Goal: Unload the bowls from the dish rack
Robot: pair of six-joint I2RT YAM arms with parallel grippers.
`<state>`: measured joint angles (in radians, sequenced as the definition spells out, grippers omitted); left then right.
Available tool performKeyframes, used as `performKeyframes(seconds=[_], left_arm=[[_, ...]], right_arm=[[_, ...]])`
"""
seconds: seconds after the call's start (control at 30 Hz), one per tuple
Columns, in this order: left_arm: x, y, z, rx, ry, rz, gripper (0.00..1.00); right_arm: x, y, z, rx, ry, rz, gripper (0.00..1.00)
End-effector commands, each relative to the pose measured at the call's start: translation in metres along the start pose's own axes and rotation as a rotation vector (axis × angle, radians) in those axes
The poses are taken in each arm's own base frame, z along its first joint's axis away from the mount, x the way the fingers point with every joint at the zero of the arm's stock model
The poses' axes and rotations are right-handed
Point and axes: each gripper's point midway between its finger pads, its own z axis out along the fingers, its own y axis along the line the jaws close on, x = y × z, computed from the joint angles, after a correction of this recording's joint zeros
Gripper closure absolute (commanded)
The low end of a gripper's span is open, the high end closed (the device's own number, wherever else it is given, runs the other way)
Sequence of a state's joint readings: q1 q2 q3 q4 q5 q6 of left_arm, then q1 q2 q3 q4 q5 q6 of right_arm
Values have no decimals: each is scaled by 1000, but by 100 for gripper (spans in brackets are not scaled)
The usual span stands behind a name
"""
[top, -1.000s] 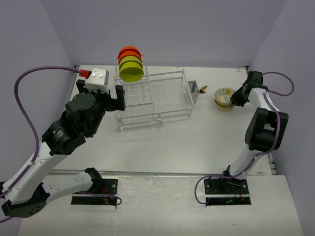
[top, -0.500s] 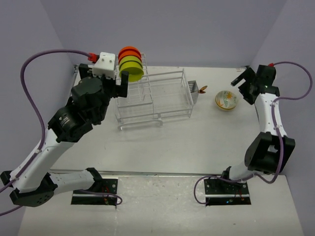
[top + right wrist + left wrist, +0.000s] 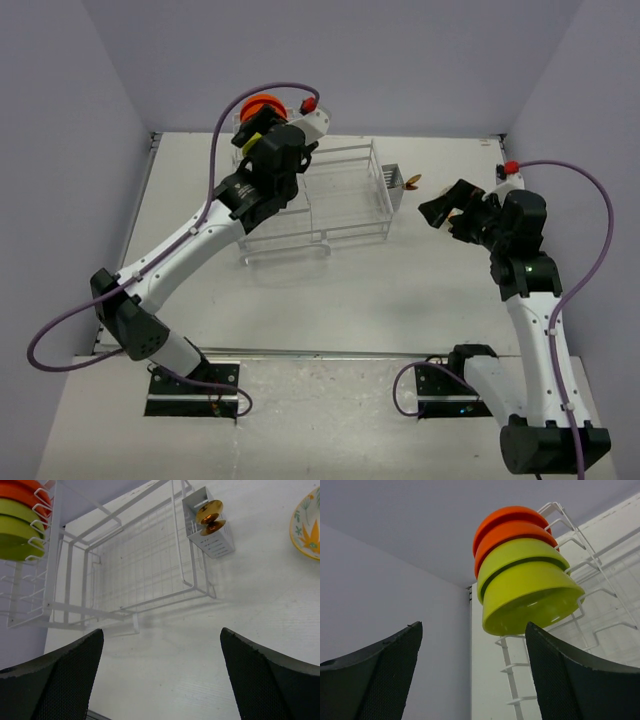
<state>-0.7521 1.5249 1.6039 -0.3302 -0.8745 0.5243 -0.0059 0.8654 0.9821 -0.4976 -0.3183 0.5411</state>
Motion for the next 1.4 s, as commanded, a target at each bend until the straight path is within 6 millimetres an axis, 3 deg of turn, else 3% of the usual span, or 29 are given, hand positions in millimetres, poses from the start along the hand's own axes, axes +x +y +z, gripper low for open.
performKeyframes(seconds=[0.0,0.23,0.37,0.5,0.7,0.73,0.8,1.0,1.13,1.37], left_arm=[[-18,20,9,-37,-39,14,17],[-7,16,36,-21,-31,-13,21],[4,17,55,-24,-14,-28,28],[11,6,67,23,-6,-38,37],[24,-4,69,44,5,-41,54],[24,-3,69,45,6,-46,63],[26,-7,69,54,10,-54,69],[23,-4,66,64,3,-78,84],[21,-1,59,68,-7,-94,100],[8,2,38,77,-25,-102,100]], right_arm=[[0,14,-8,-68,6,-43,1],[-10,35,-30,-132,-29,-72,1],[-14,44,-38,-159,-41,-83,1],[-16,48,-42,-177,-61,-76,1],[-17,50,-44,-183,-59,-77,1],[-18,52,-46,-187,-63,-79,1],[-20,53,-48,-184,-73,-81,1],[-21,53,-51,-179,-86,-84,1],[-21,53,-48,-186,-78,-79,1],[-20,54,-45,-197,-72,-68,1]])
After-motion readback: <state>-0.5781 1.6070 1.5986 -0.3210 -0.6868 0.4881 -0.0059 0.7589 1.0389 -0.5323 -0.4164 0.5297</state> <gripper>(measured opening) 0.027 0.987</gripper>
